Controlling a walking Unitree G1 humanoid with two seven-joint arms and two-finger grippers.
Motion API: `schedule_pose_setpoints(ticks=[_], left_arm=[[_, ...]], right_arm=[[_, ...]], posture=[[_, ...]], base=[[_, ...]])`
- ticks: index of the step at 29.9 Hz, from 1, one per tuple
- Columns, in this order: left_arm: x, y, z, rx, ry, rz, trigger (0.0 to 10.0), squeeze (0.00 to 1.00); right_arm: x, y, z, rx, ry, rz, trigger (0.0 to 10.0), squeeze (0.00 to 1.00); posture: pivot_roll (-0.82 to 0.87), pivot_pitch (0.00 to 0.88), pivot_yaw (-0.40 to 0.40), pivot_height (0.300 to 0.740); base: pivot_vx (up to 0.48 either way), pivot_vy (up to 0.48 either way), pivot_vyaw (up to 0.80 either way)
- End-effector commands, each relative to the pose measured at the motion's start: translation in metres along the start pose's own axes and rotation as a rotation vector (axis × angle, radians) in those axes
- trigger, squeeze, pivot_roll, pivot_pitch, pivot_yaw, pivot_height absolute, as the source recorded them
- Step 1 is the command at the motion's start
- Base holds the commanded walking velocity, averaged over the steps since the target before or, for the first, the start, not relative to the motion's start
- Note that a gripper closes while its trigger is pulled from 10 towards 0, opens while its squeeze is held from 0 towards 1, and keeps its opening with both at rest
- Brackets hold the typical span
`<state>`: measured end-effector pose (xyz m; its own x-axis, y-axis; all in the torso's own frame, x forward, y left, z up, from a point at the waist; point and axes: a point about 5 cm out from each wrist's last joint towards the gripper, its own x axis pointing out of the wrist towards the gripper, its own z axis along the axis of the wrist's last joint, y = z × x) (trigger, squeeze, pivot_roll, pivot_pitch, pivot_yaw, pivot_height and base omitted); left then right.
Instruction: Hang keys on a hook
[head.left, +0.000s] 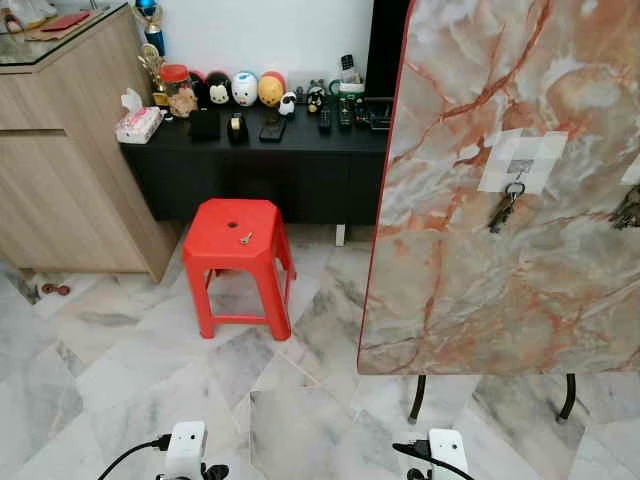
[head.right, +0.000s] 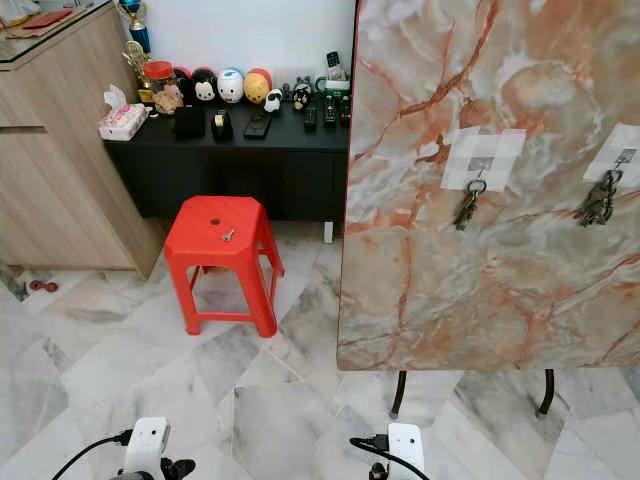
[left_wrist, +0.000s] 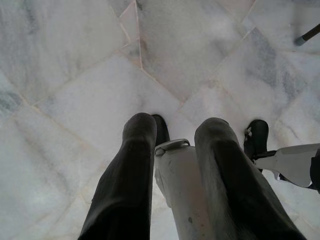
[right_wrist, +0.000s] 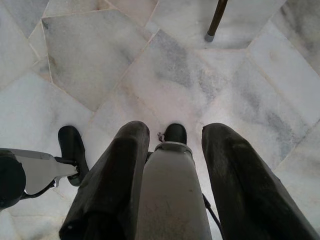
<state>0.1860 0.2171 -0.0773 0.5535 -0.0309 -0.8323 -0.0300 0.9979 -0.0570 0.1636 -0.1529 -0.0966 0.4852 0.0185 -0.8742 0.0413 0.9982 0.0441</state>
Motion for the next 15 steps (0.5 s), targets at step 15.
schedule_pose_setpoints(ticks=[15], left_arm=[[-0.0009, 0.0063, 0.0025, 0.043, 0.013, 0.024, 10.0, 0.0]], right_arm=[[0.0007, 0.0043, 0.0045, 0.0, -0.013, 0.01, 10.0, 0.0]], posture=[[-0.09, 0.039, -0.005, 0.74]], base=[[0.0, 0.0, 0.0]])
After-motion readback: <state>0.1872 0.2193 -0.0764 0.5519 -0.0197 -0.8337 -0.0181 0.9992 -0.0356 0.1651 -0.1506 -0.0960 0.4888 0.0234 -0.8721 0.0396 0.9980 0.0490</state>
